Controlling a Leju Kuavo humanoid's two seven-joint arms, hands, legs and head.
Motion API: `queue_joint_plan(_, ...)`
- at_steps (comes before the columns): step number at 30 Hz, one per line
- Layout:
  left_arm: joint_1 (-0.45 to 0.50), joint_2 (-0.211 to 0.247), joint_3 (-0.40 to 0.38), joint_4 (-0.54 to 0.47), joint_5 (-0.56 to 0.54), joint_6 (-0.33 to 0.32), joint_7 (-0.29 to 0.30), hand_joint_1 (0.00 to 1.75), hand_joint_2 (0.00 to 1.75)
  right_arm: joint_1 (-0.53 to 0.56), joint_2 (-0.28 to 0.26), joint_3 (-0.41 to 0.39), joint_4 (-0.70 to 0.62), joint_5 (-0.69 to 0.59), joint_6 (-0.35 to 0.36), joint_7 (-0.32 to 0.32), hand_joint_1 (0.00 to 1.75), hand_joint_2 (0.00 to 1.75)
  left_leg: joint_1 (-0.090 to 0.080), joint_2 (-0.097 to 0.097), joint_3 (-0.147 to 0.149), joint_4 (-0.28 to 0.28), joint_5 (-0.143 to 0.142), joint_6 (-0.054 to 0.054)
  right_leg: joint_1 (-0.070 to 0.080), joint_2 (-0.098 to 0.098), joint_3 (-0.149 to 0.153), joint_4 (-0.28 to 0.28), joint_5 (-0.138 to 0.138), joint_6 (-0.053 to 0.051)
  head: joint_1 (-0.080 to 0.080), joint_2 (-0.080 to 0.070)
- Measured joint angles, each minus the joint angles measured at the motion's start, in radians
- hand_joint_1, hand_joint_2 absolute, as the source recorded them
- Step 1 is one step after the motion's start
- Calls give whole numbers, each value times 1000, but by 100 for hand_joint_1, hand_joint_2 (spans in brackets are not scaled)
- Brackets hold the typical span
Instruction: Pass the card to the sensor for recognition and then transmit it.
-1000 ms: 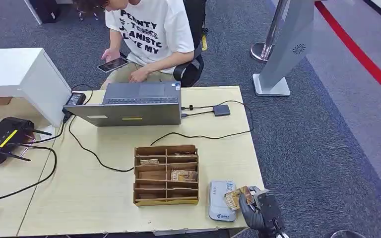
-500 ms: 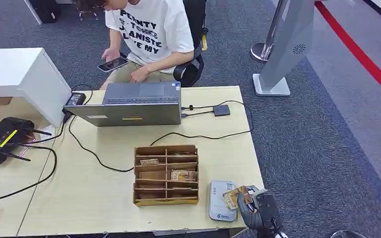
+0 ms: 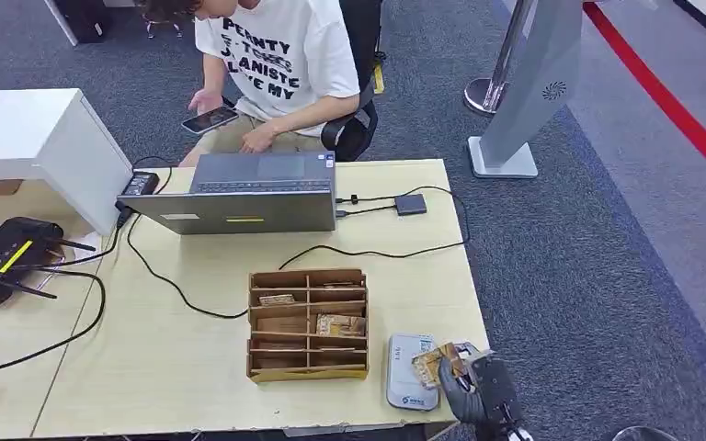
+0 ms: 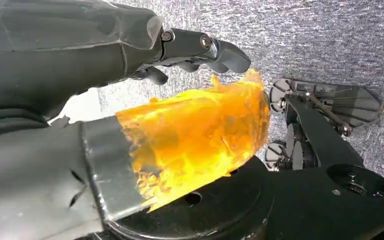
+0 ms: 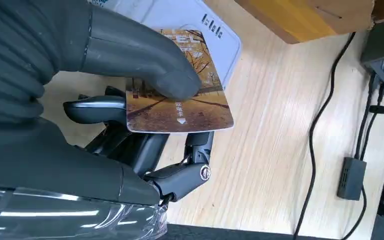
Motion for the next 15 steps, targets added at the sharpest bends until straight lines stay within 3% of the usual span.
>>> queue_joint_plan(15, 0, 0, 0, 0, -5, 0, 0, 0, 0, -18, 2, 31, 15, 24, -2, 14, 175, 175, 0, 0, 0, 0, 0, 0, 0, 0, 0, 0, 0, 0, 0, 0)
